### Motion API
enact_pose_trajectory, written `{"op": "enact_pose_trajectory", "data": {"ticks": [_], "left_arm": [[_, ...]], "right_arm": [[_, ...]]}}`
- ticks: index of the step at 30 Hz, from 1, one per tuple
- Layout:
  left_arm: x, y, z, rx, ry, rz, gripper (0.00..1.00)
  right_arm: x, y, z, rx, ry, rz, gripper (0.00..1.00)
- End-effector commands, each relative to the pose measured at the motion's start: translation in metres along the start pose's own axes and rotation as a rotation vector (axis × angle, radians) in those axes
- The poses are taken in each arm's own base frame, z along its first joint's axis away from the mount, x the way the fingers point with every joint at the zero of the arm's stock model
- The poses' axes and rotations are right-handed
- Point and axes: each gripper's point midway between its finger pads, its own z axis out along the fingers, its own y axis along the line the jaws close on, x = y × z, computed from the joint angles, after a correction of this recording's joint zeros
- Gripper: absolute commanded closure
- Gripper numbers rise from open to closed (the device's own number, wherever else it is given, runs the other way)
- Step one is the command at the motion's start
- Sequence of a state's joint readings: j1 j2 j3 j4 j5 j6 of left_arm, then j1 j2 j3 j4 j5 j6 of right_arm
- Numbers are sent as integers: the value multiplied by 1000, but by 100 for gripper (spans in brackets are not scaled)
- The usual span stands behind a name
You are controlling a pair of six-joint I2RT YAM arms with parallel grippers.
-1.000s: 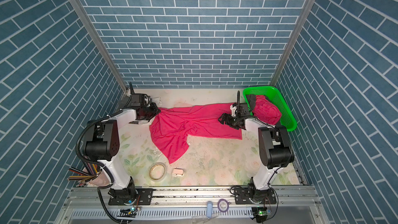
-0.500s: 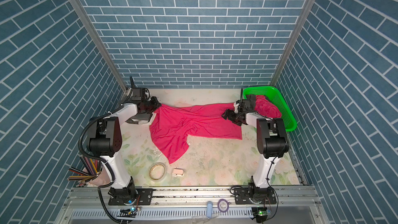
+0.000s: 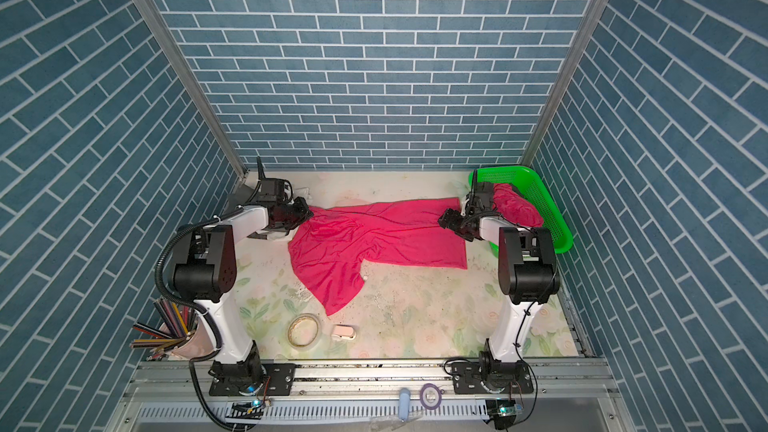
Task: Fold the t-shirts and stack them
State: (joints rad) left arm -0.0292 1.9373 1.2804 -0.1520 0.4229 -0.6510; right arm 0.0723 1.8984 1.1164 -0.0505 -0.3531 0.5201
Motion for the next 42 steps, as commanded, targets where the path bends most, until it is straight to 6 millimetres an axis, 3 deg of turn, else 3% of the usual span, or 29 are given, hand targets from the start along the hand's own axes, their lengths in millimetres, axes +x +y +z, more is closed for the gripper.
{"op": "enact_pose_trajectory", "data": {"ticks": [1,6,10,16,18,20,24,28,30,32,38,42], "left_arm": [[-12,-4,-3,9,-37,5,100],[-19,-4,6,10,-38,-2,100],[-21,-5,11,20,-38,-14,100],[-21,-7,11,34,-37,-22,100],[-20,-10,9,45,-34,-26,96],[-20,-15,5,67,-33,-36,90],[-16,-22,-1,101,-24,-57,74],[-1,-17,-7,89,7,-65,40],[-1,-2,-16,-1,0,-32,25],[-1,11,-25,-90,-7,2,18],[18,42,-48,-238,-7,69,17],[44,42,-50,-245,15,122,19]], "right_arm": [[-5,-29,4,104,-33,98,20],[-13,-30,7,89,-67,133,28],[-16,-32,15,79,-75,154,41],[-22,-25,16,40,-104,152,77],[-27,-20,14,32,-119,139,89],[-31,-17,11,23,-130,127,94],[-36,-4,11,-18,-126,98,100],[-37,9,12,-50,-122,62,100],[-37,15,12,-63,-121,48,100],[-37,21,11,-80,-123,38,100],[-32,33,8,-113,-118,23,100],[-30,35,6,-124,-116,20,100]]}}
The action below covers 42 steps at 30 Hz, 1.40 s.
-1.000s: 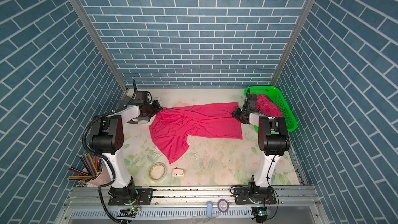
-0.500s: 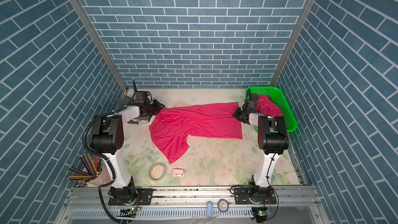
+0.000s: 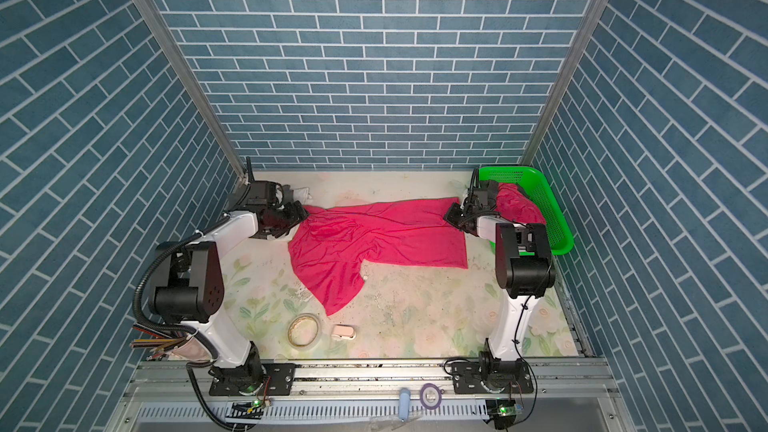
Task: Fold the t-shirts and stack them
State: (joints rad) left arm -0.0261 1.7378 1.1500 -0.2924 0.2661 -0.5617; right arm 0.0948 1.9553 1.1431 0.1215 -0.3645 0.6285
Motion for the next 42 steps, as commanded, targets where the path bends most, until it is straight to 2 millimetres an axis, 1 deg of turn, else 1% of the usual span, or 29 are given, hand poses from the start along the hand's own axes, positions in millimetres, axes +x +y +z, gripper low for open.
{"op": "enact_pose_trajectory", "data": {"ticks": [1,3,5,10,13,16,23,27,29,31,35,39,42], "left_arm": [[31,13,6,-73,60,72,21],[41,10,13,-53,90,70,25],[45,7,20,-46,100,65,27],[34,0,32,-48,68,81,36],[30,-5,44,-31,63,92,41],[26,-10,53,-18,55,100,42],[15,-23,66,18,16,121,42],[9,-22,67,-3,-7,138,42],[9,-19,71,-17,-3,143,42],[10,-18,76,-20,3,142,47],[6,-21,78,-4,-18,143,64],[-1,-28,80,5,-37,155,69],[-5,-35,81,23,-50,156,80]], "right_arm": [[-3,14,-8,-42,-14,-21,100],[-2,14,-8,-48,-11,-21,100],[-1,16,-8,-56,-7,-21,100],[3,18,-10,-65,-3,-23,100],[5,17,-9,-69,1,-20,100],[7,17,-8,-72,7,-19,100],[9,16,-6,-80,16,-16,100],[10,17,-6,-82,17,-17,100],[10,18,-7,-87,16,-16,100],[10,19,-8,-92,15,-14,100],[11,20,-9,-98,15,-11,100],[11,20,-11,-100,14,-12,100],[11,21,-12,-101,12,-12,100]]}}
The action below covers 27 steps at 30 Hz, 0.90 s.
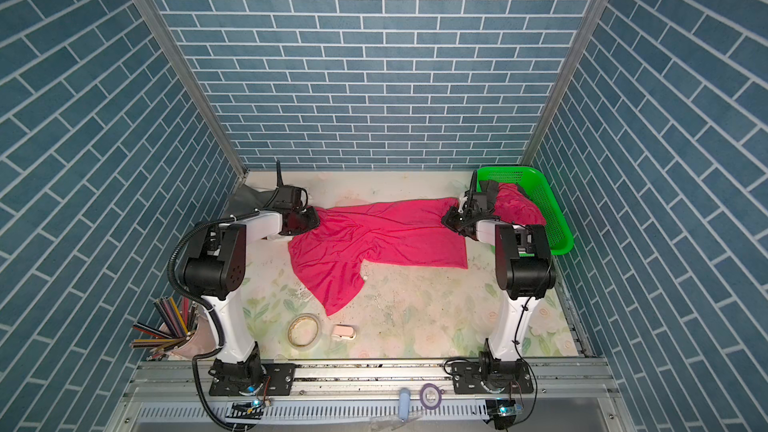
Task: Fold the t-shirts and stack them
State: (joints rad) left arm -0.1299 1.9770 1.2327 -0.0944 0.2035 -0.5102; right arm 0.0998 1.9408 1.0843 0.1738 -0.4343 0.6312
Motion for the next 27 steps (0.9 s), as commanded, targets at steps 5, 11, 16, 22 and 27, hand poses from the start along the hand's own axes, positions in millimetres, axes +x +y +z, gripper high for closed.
{"op": "enact_pose_trajectory", "data": {"ticks": [5,11,16,22,27], "left_arm": [[-17,-13,2,13,-41,21,97],[-19,-18,-6,22,-29,28,100],[-25,-32,-23,73,-16,11,100],[-46,-53,-53,197,-10,-52,100],[-72,-81,-72,319,-29,-87,100]], "right_arm": [[-8,19,-13,-44,-26,-20,100],[-20,29,-18,-58,-42,-32,100],[-37,40,-27,-75,-67,-47,100],[-66,55,-47,-130,-120,-45,100],[-81,70,-51,-165,-133,-53,100]]}}
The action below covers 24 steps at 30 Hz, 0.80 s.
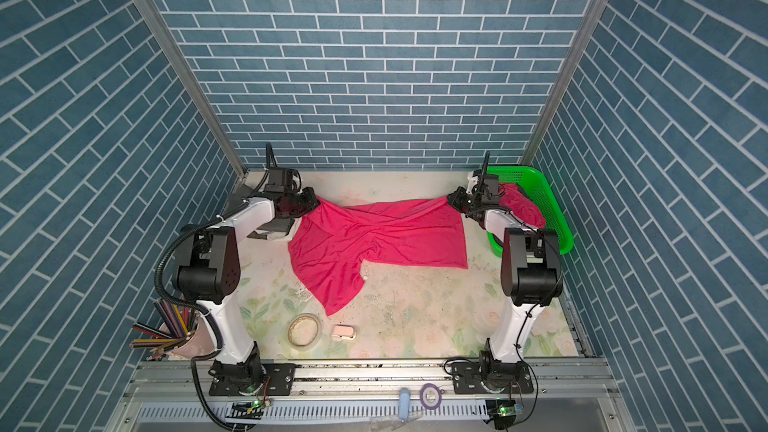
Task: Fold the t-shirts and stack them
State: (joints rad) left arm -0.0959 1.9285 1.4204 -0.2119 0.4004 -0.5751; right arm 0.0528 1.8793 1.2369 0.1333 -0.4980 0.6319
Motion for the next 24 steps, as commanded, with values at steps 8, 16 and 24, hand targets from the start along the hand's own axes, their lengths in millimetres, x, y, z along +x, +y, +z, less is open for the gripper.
{"op": "enact_pose_trajectory", "data": {"ticks": [8,16,24], "left_arm": [[-69,-64,-13,286,-57,-105,100],[-88,-60,40,351,-20,-174,100],[-94,-60,63,388,15,-225,100]], "right_arm": [[-52,25,2,-66,-52,-1,100],[-69,13,32,-118,-38,14,100],[-62,-3,54,-120,2,23,100]]}}
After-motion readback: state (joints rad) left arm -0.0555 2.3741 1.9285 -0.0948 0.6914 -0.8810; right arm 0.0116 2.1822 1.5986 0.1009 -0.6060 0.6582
